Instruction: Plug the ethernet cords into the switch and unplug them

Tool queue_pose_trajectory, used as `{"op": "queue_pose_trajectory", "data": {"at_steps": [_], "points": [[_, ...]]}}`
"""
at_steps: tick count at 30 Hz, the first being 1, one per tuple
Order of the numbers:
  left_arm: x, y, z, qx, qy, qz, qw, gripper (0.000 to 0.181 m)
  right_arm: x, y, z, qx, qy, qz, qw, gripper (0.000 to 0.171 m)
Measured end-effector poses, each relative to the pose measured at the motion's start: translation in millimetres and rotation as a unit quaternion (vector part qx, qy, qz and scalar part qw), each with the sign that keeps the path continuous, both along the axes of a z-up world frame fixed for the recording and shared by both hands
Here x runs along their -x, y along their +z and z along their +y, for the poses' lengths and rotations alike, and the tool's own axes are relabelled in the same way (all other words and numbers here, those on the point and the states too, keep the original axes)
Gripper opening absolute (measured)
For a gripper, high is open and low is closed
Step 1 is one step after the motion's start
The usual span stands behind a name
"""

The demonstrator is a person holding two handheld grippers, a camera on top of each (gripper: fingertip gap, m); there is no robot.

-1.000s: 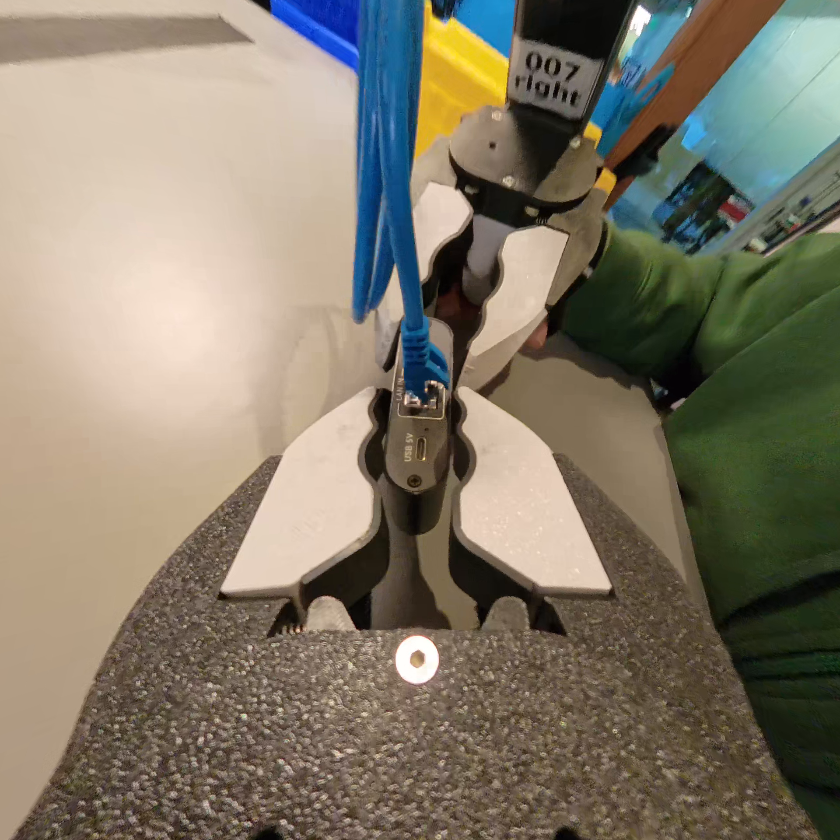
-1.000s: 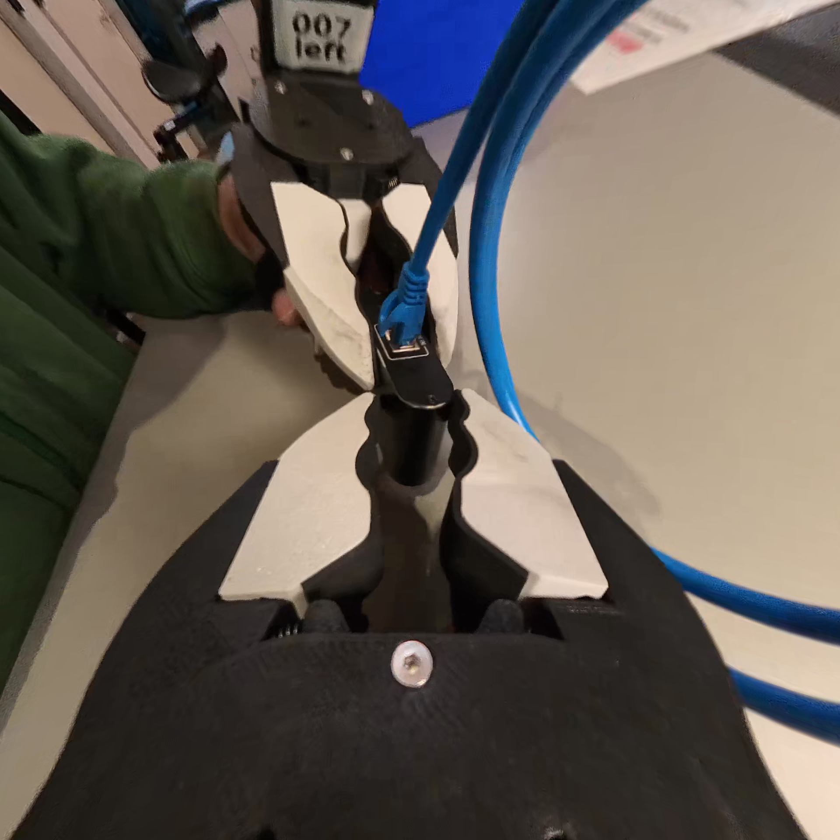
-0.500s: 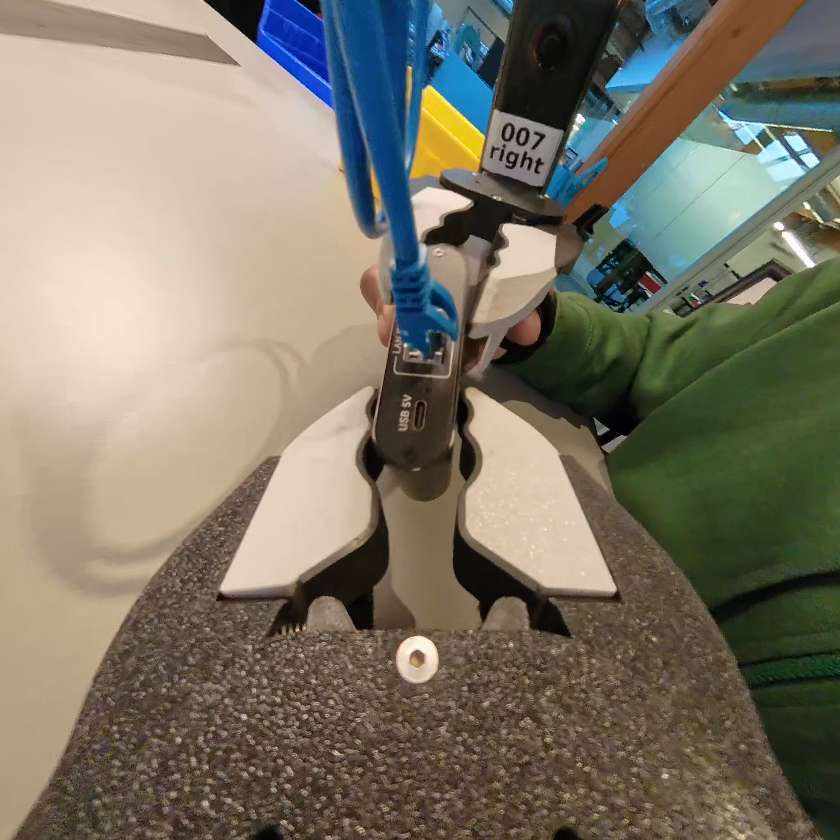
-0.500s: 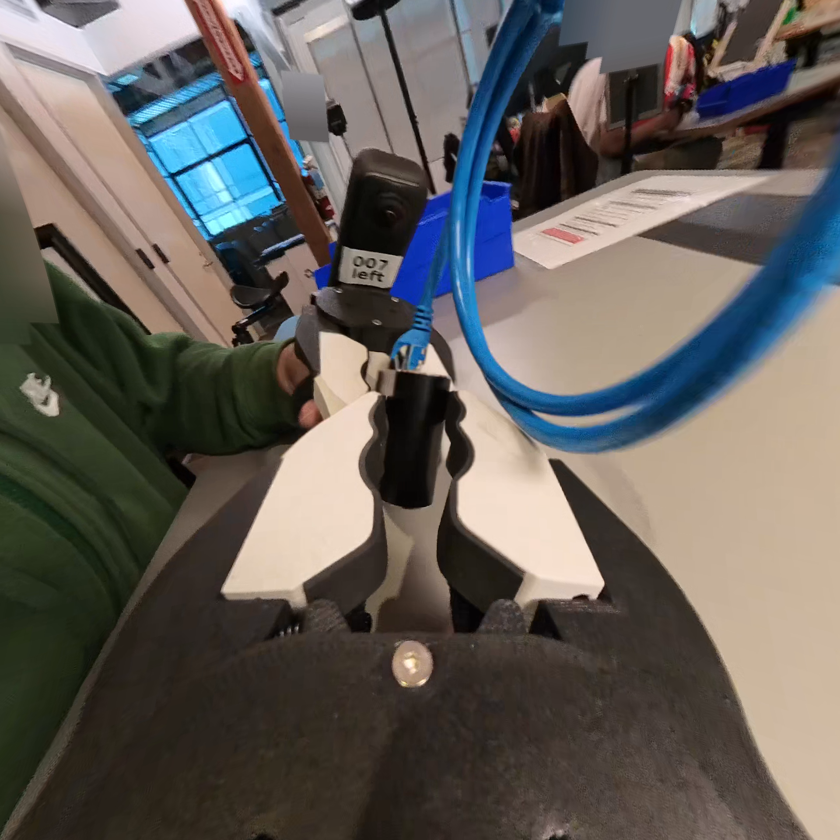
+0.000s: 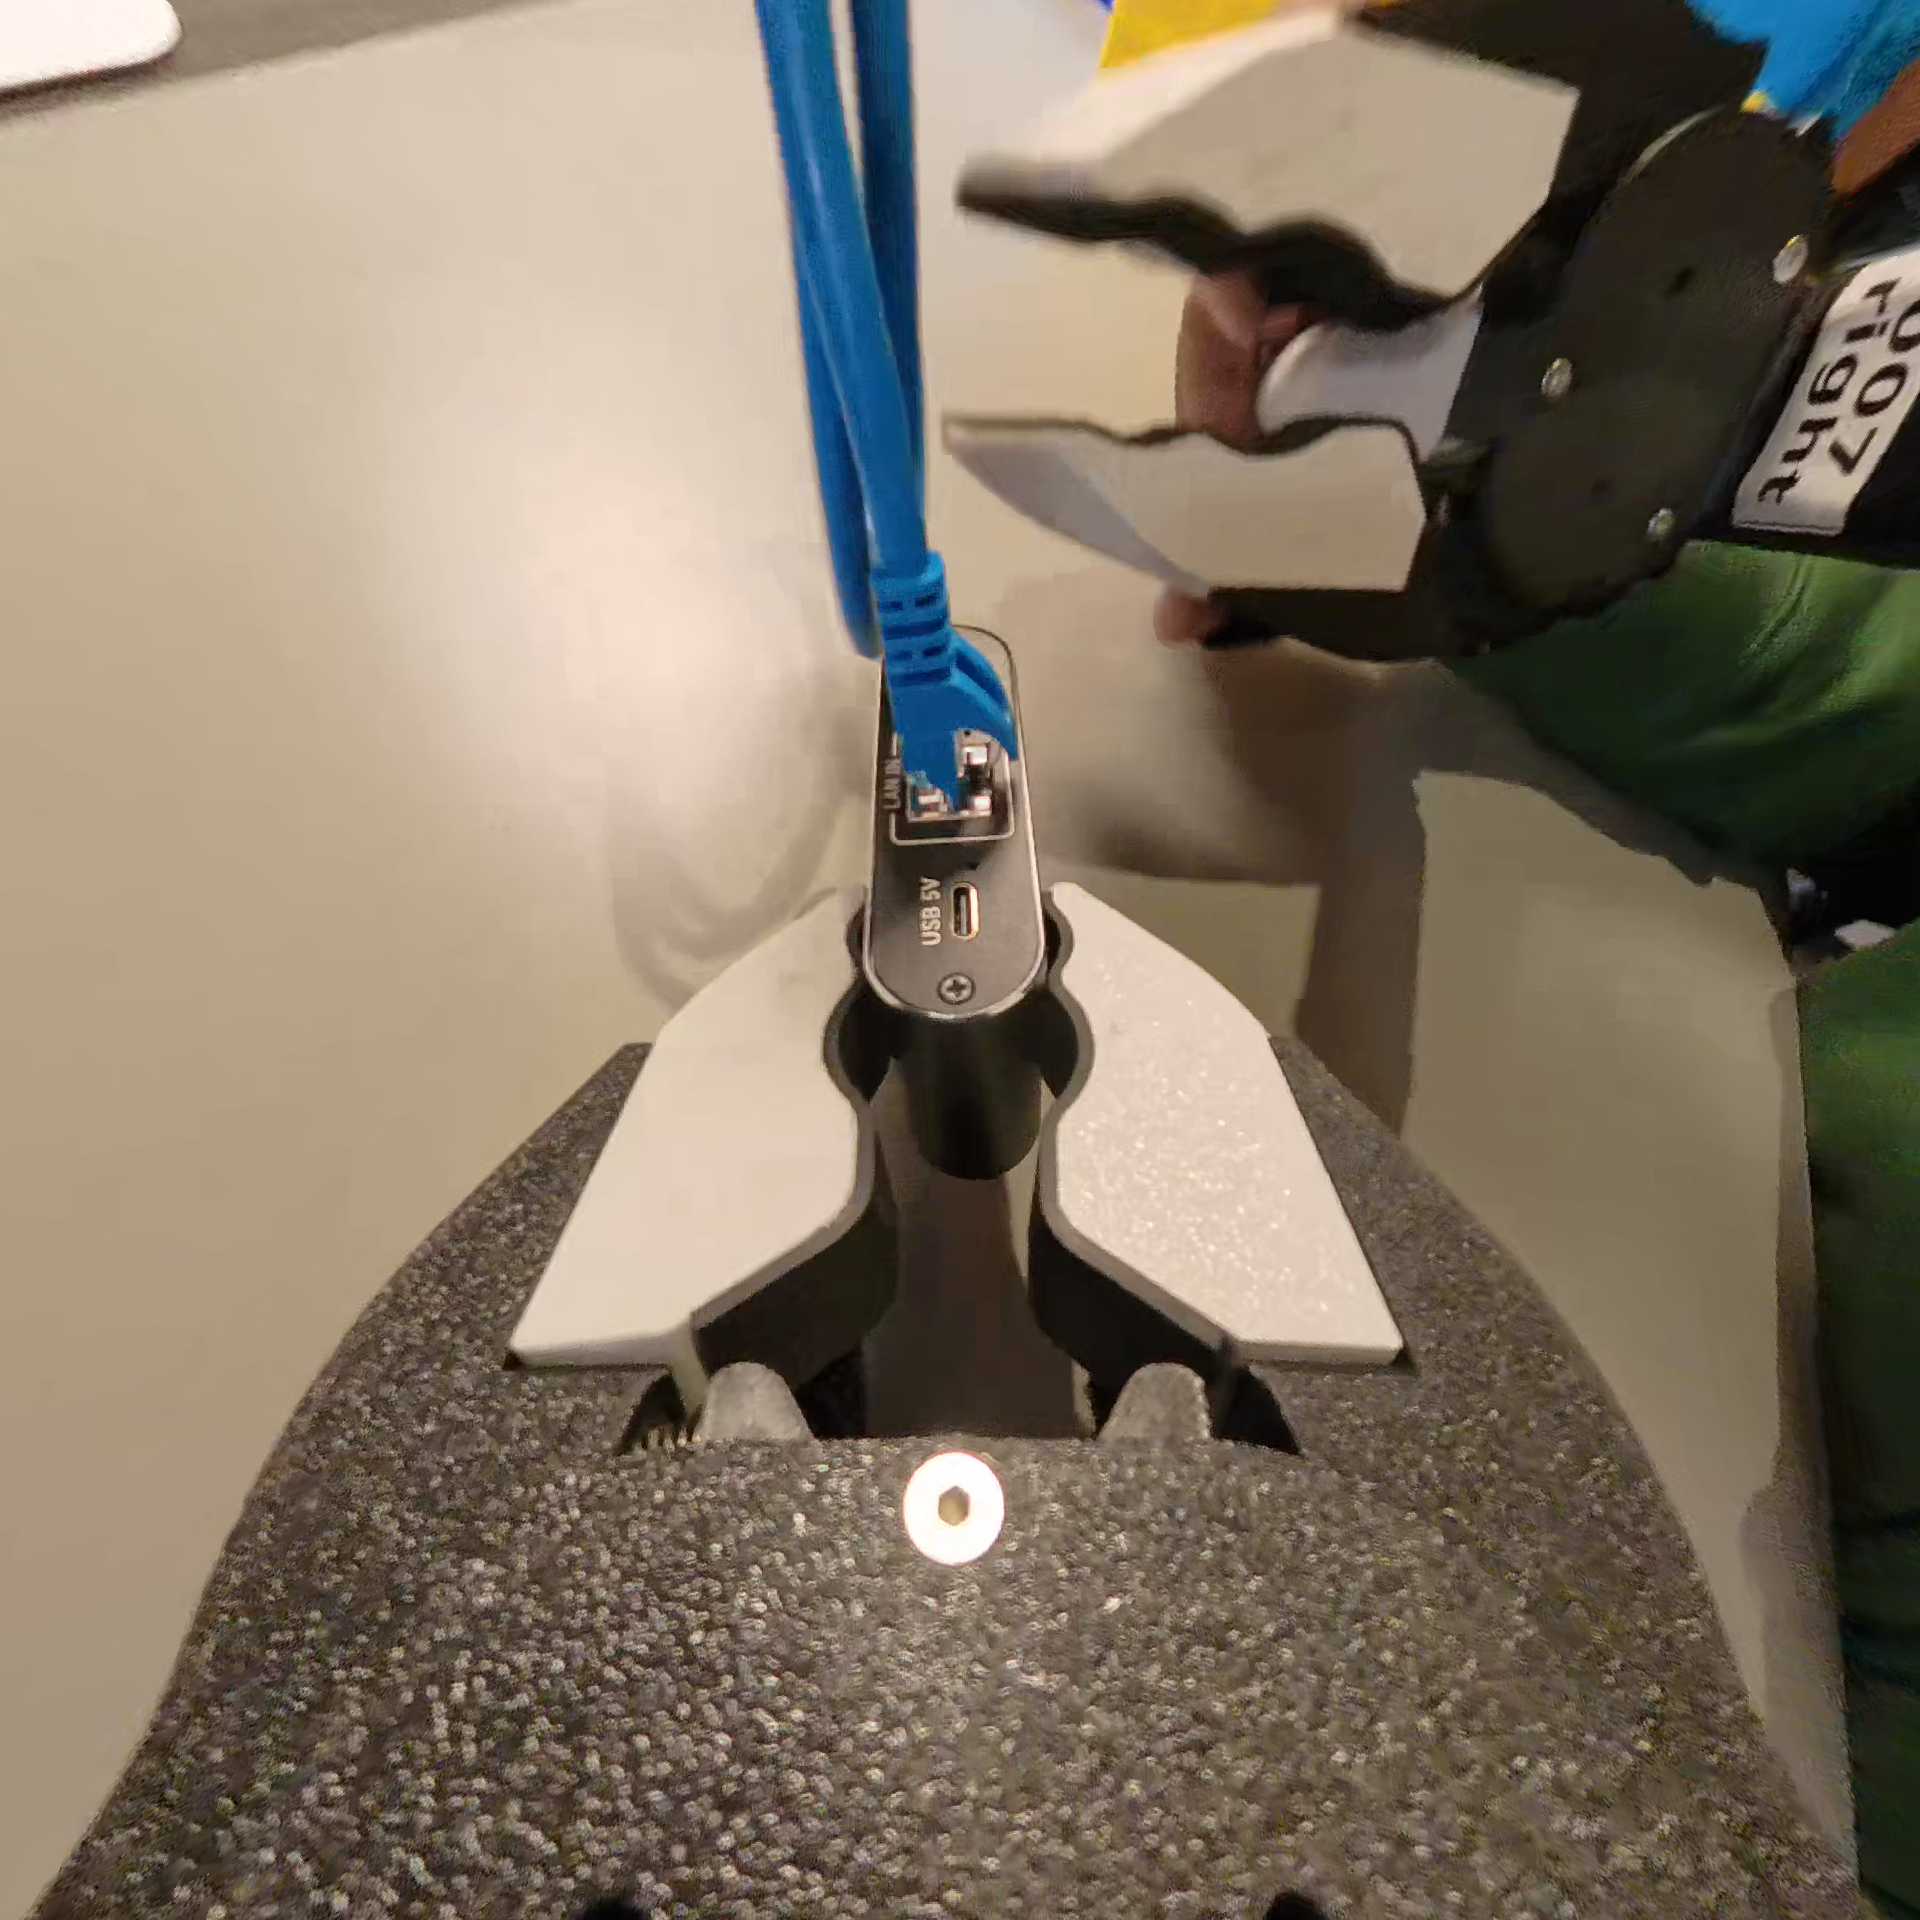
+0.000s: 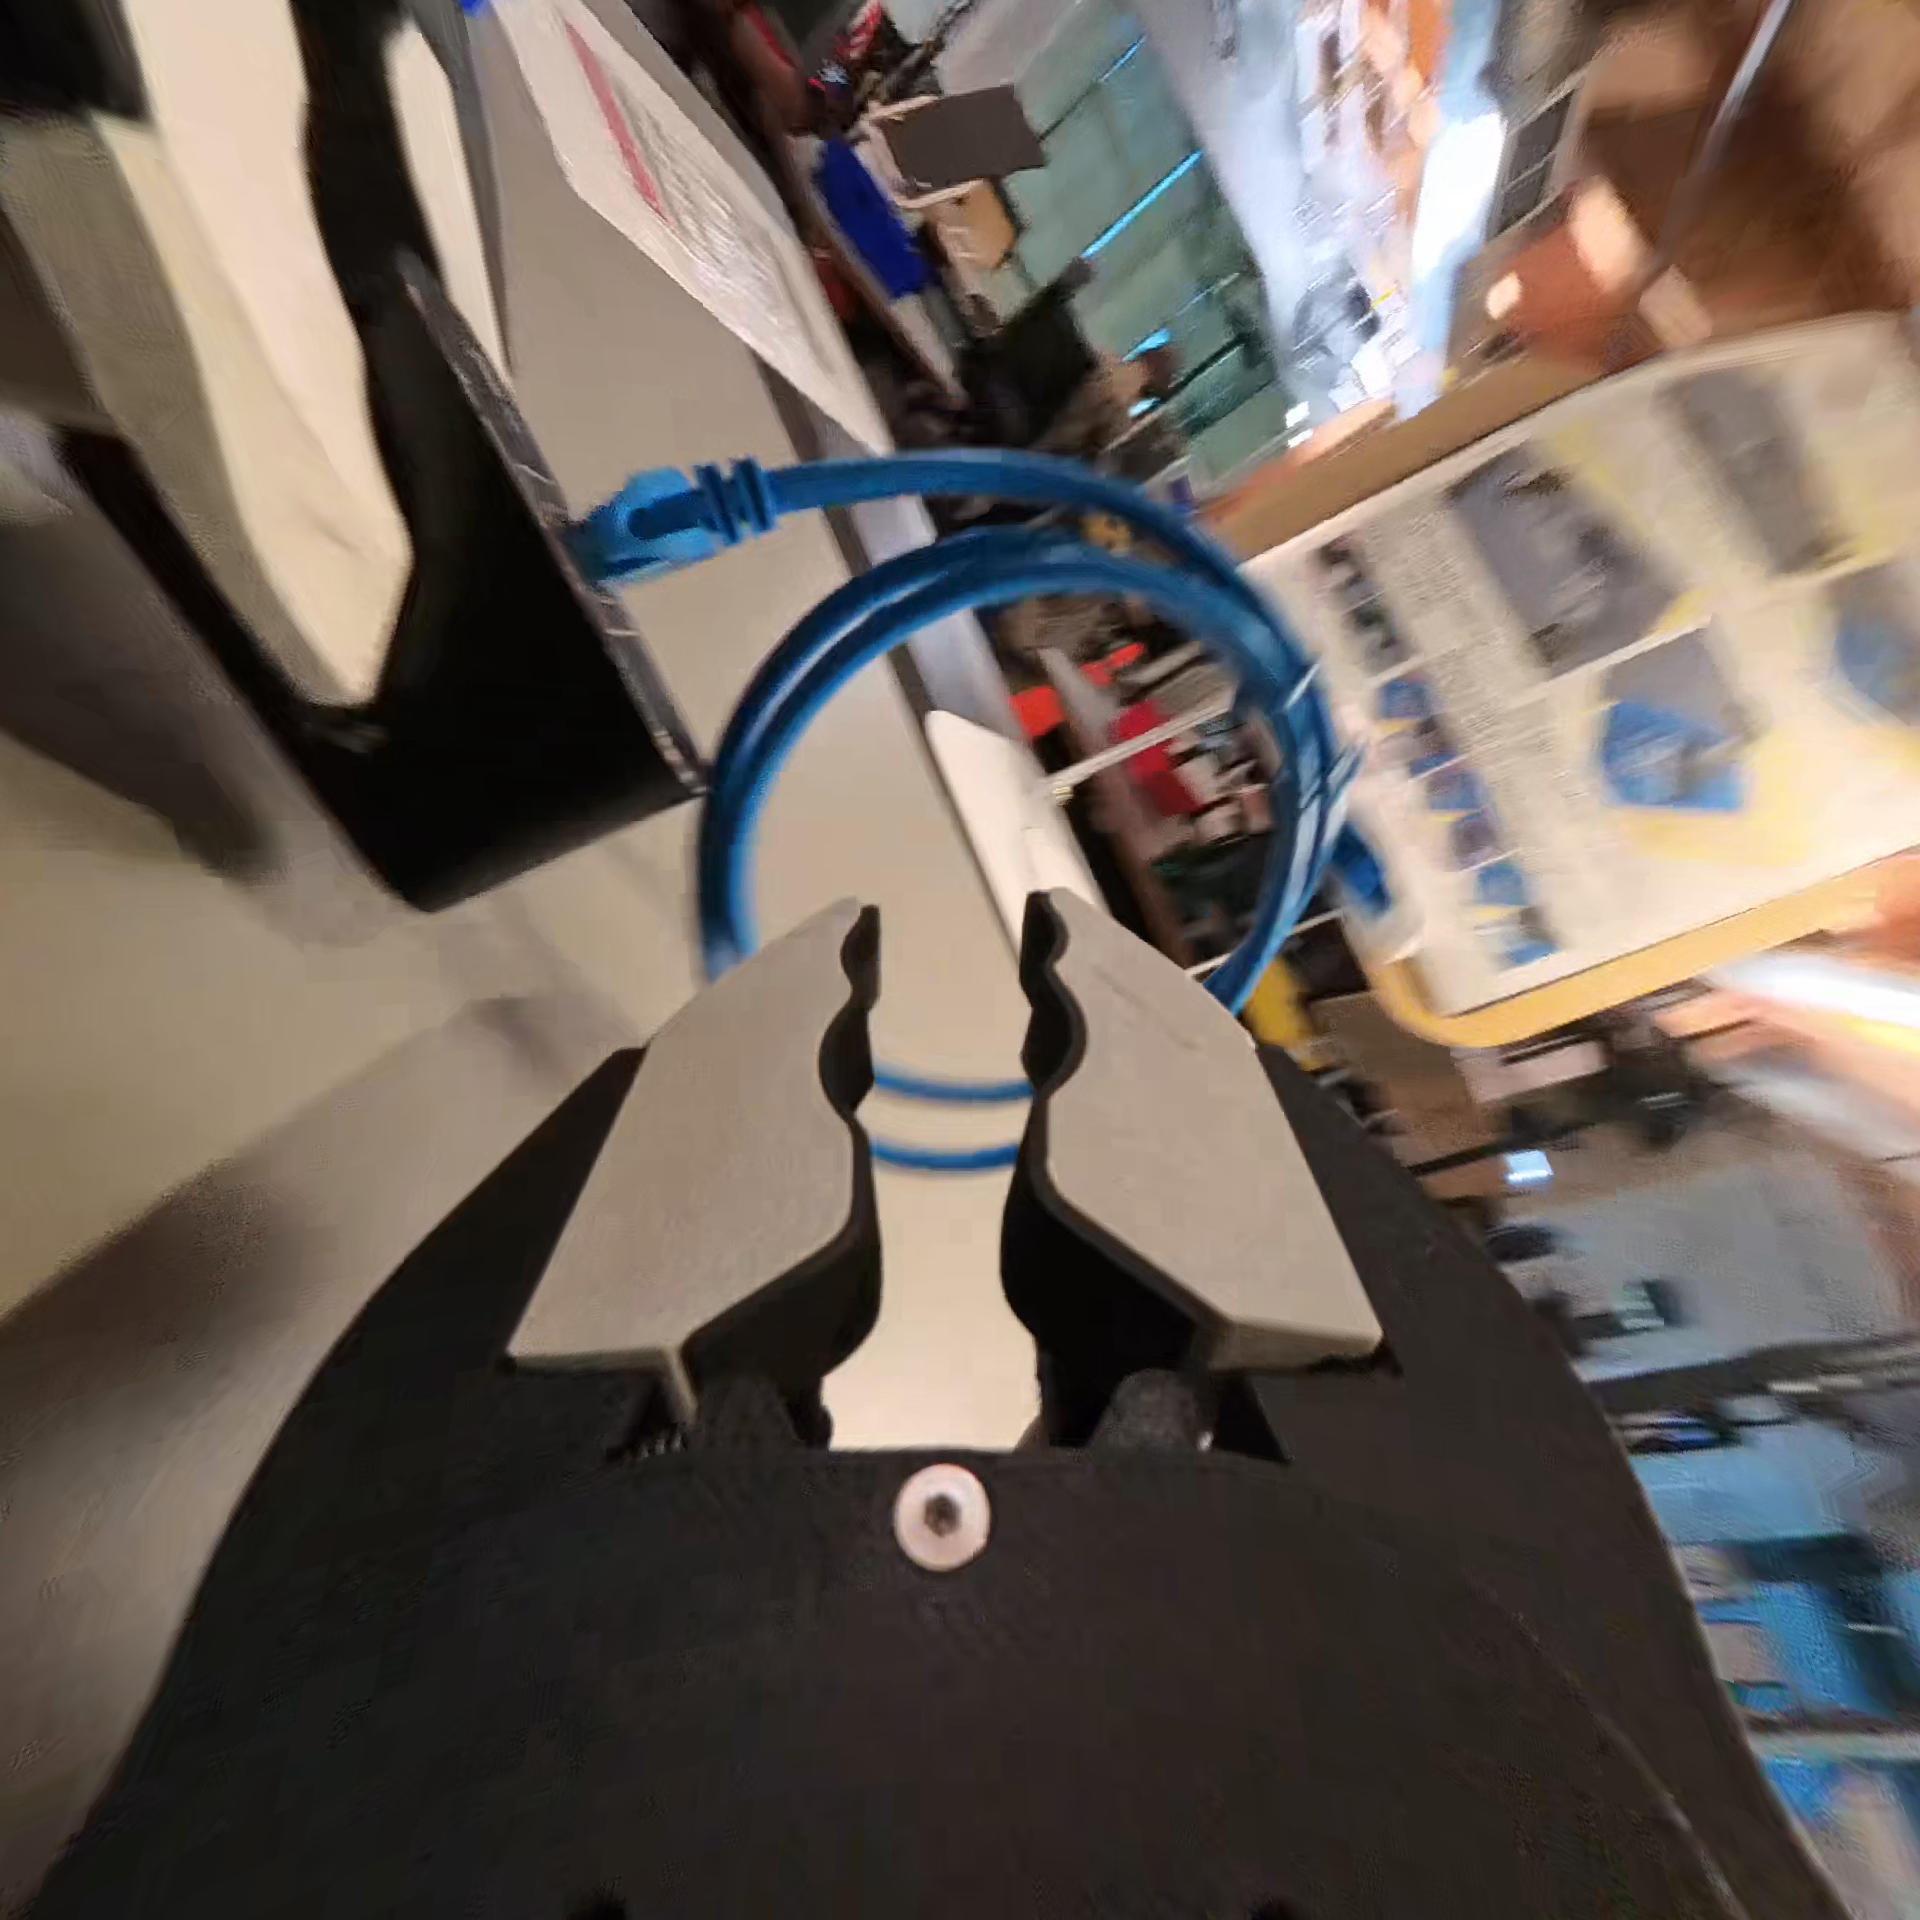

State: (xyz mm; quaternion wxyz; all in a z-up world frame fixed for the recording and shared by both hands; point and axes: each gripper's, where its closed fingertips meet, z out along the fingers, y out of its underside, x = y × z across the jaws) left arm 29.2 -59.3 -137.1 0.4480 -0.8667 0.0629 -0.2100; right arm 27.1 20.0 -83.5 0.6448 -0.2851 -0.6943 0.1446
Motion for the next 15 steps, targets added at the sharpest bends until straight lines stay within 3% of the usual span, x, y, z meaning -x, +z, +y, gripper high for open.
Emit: {"op": "queue_pose_trajectory", "data": {"at_steps": [4, 9, 15], "points": [[-7, -9, -4, 0.026, -0.011, 0.032, 0.999, 0.027, -6, 24, -14, -0.154, 0.041, 0.055, 0.986, 0.025], [-8, -13, -7, 0.044, -0.015, 0.059, 0.997, 0.027, 3, 15, -44, -0.327, 0.083, 0.018, 0.941, 0.036], [-4, -14, -9, 0.052, -0.01, 0.073, 0.996, 0.027, 22, 1, -64, -0.39, 0.095, -0.002, 0.916, 0.039]]}}
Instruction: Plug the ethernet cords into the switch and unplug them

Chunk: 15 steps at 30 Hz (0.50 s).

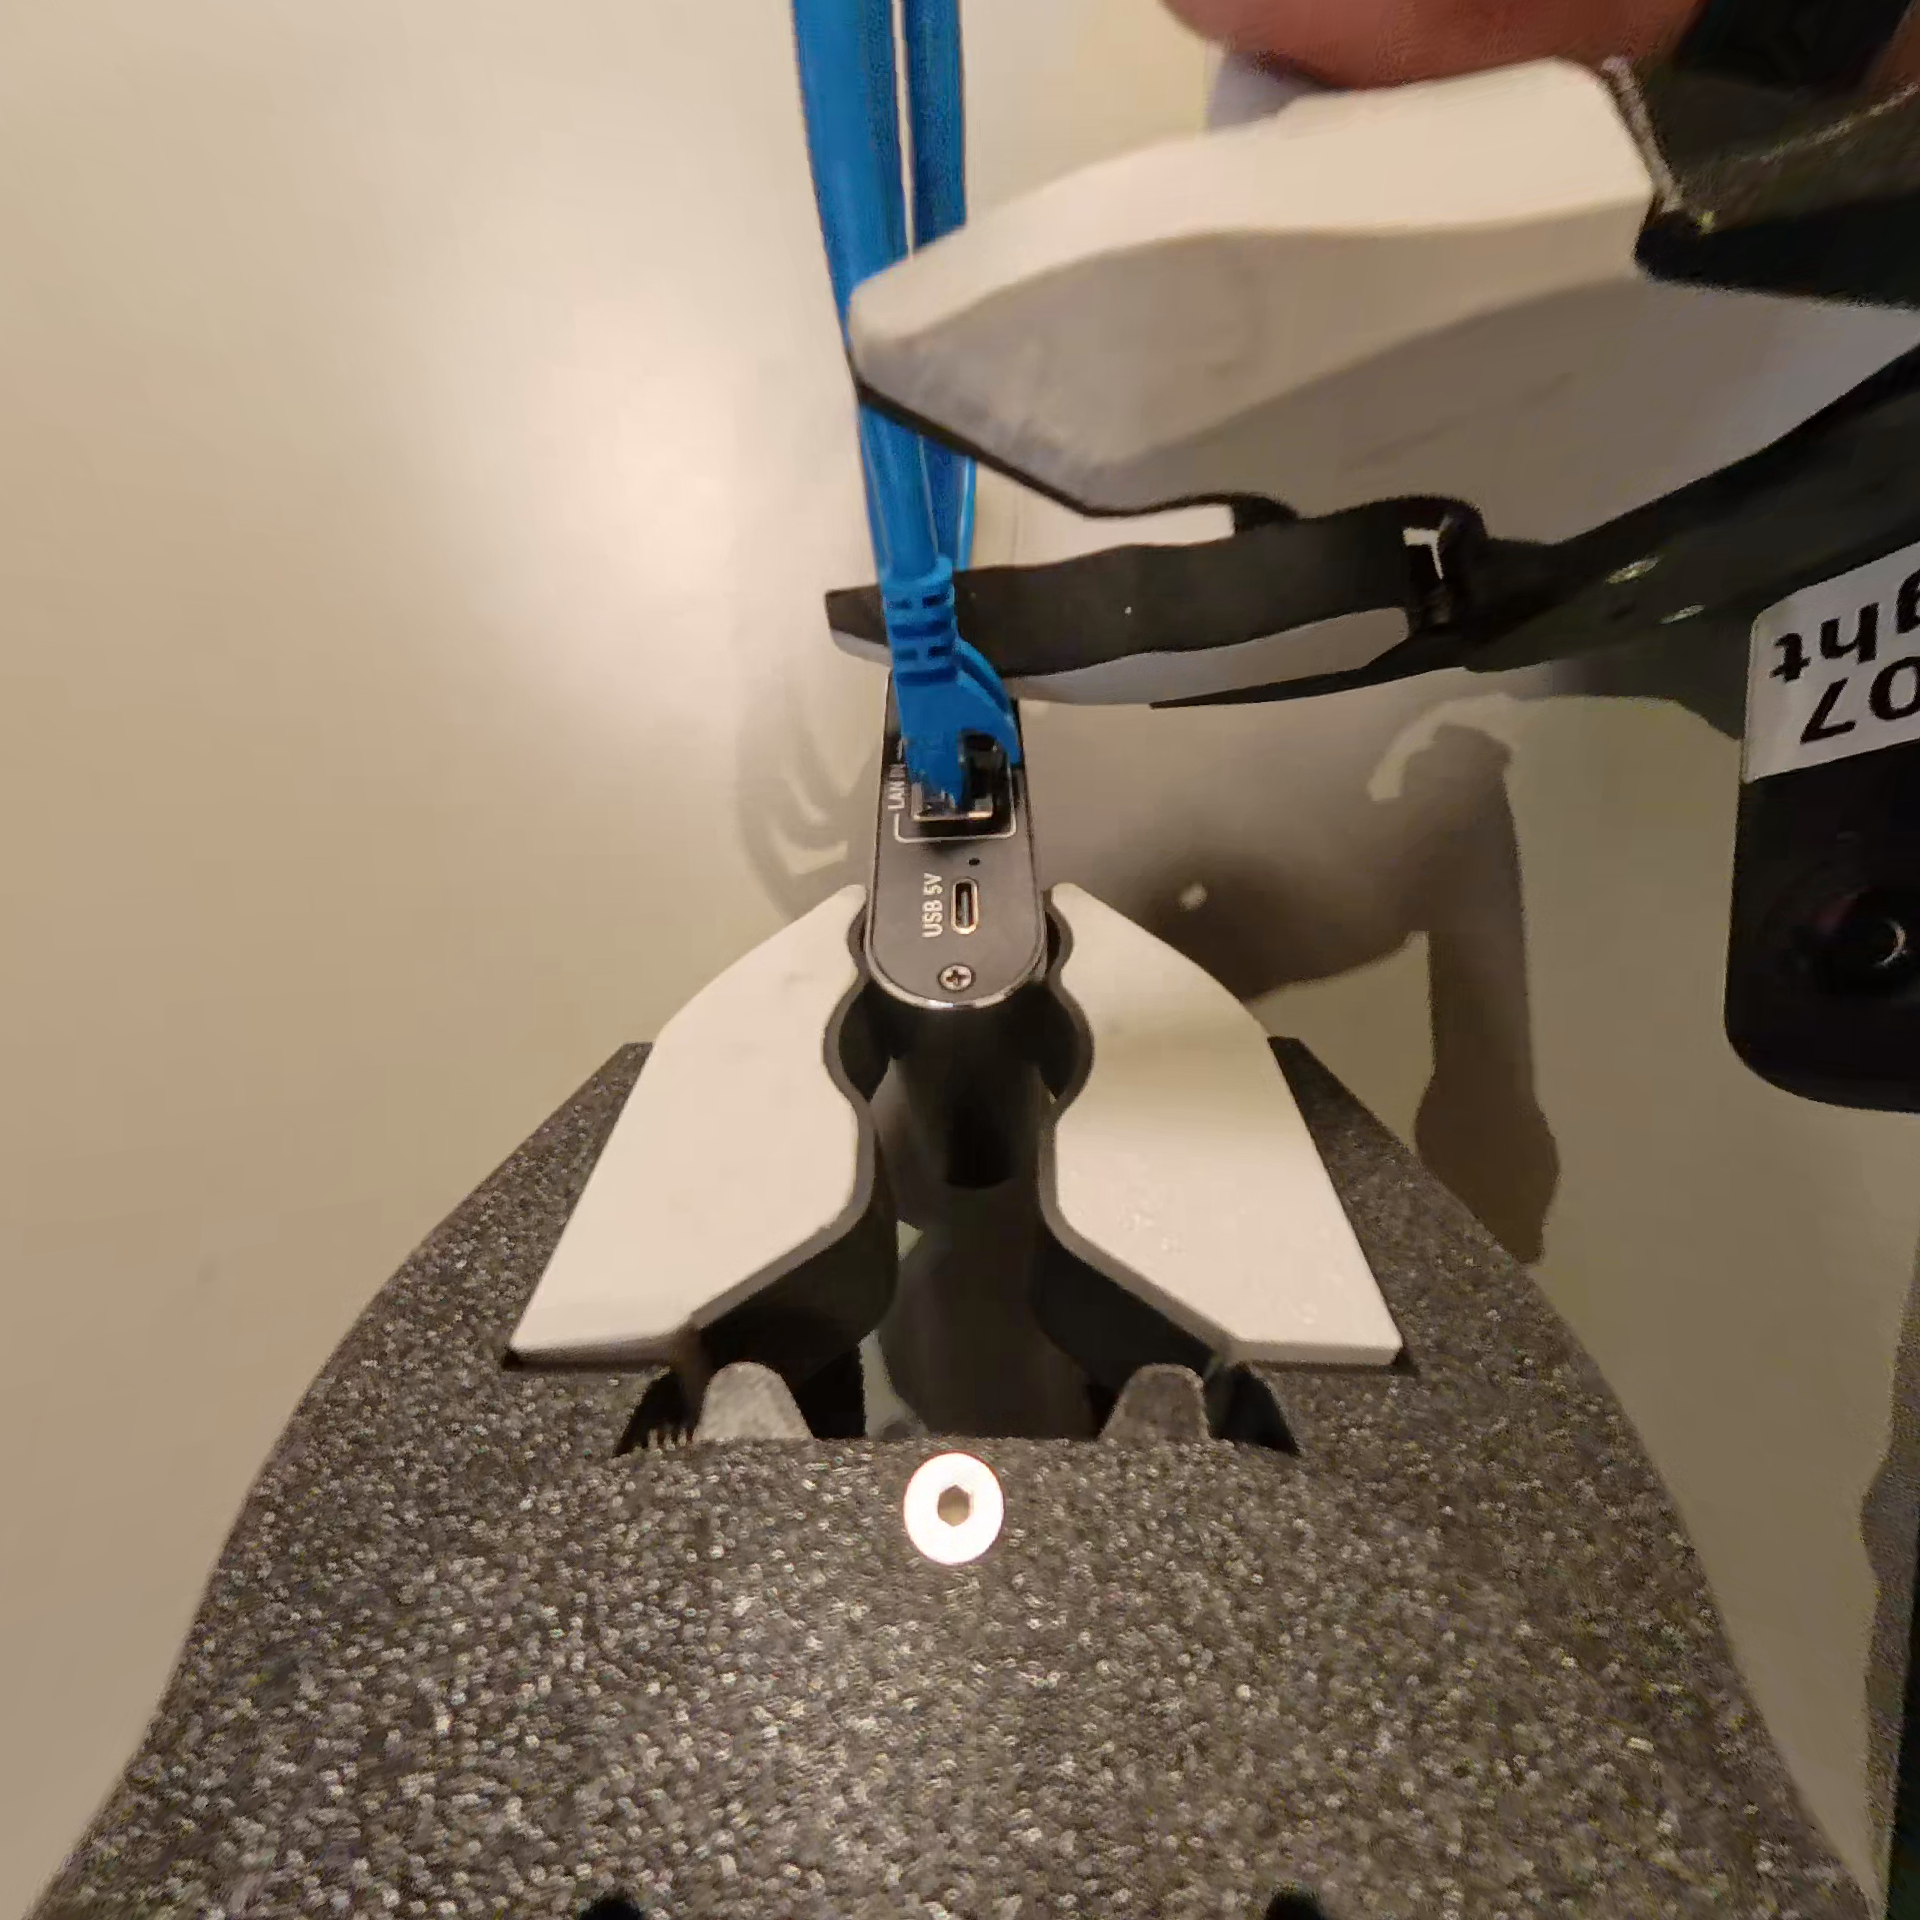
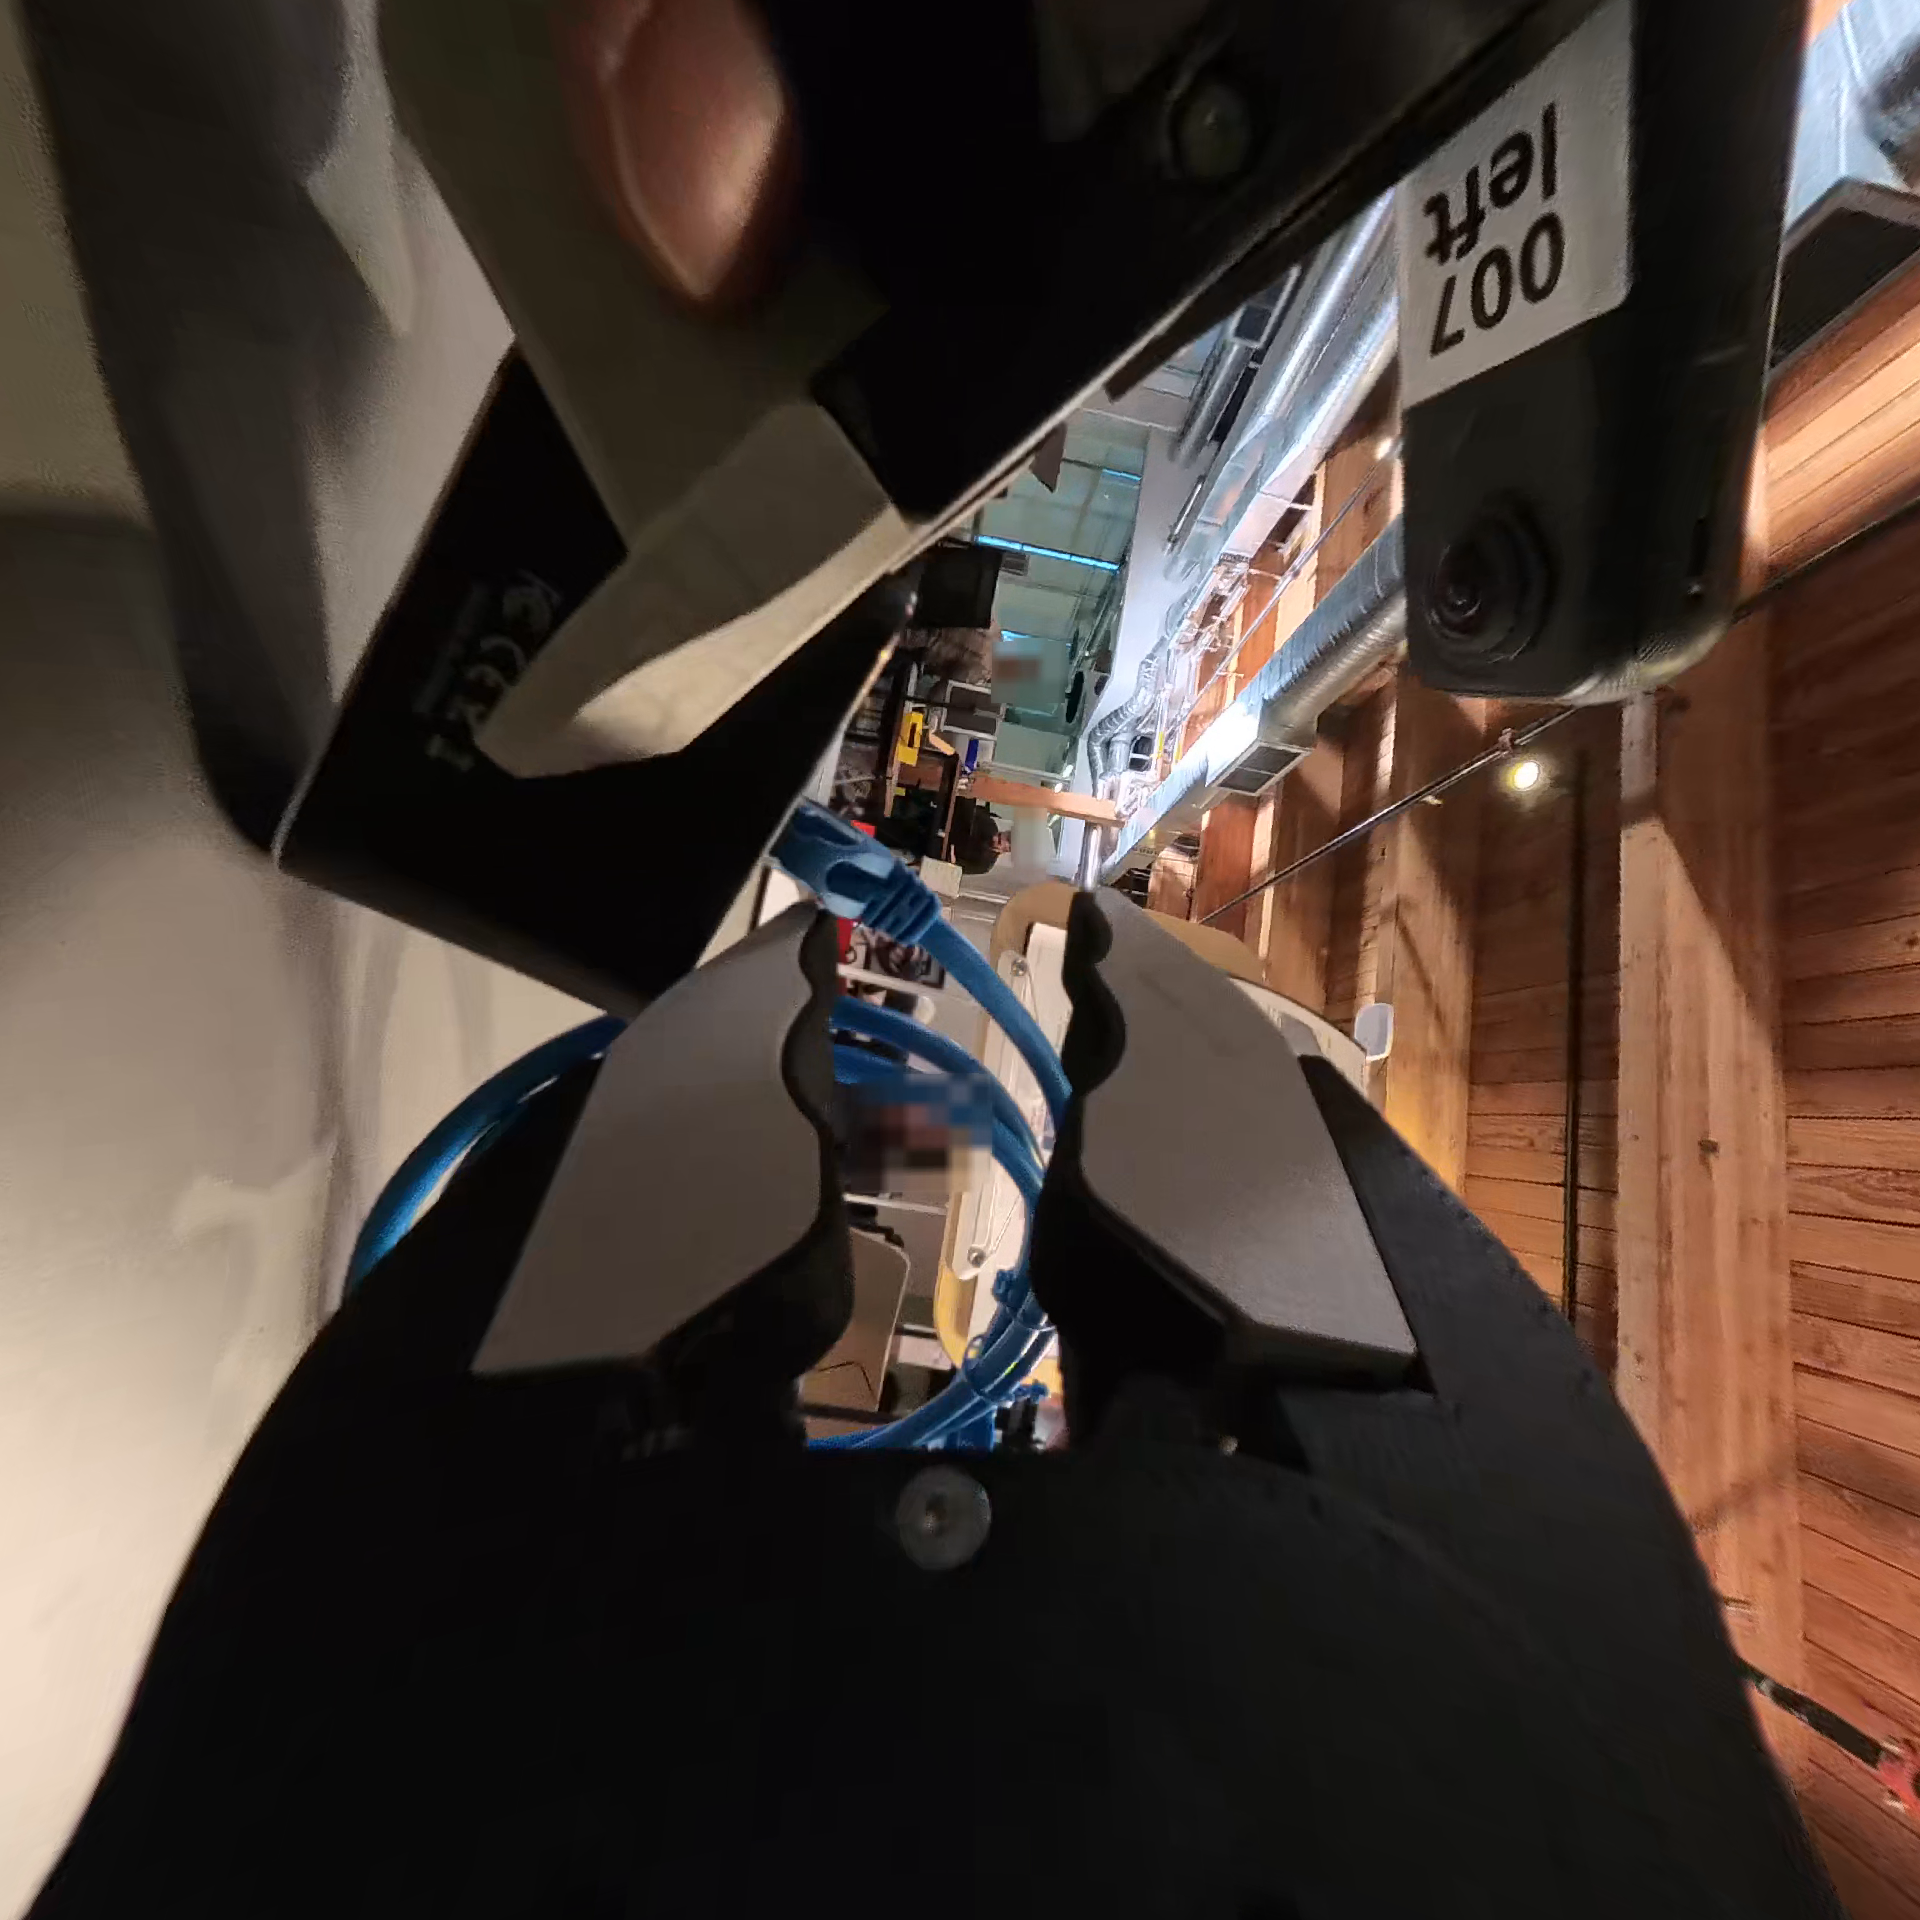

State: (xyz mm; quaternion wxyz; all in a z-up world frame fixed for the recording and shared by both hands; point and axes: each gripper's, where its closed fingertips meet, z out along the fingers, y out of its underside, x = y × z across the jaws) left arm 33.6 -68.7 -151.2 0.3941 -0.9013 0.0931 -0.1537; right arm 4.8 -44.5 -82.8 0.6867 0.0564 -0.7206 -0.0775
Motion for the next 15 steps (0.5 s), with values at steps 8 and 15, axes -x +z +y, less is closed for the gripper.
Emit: {"op": "queue_pose_trajectory", "data": {"at_steps": [8, 15], "points": [[1, 0, 0, -0.004, -0.003, 0.007, 1.0, 0.027, 0, -5, 0, -0.015, -0.006, -0.007, 1.0, 0.03], [0, 3, 4, -0.024, -0.011, 0.008, 1.0, 0.027, 0, -11, 5, -0.008, -0.022, -0.035, 0.999, 0.02]]}}
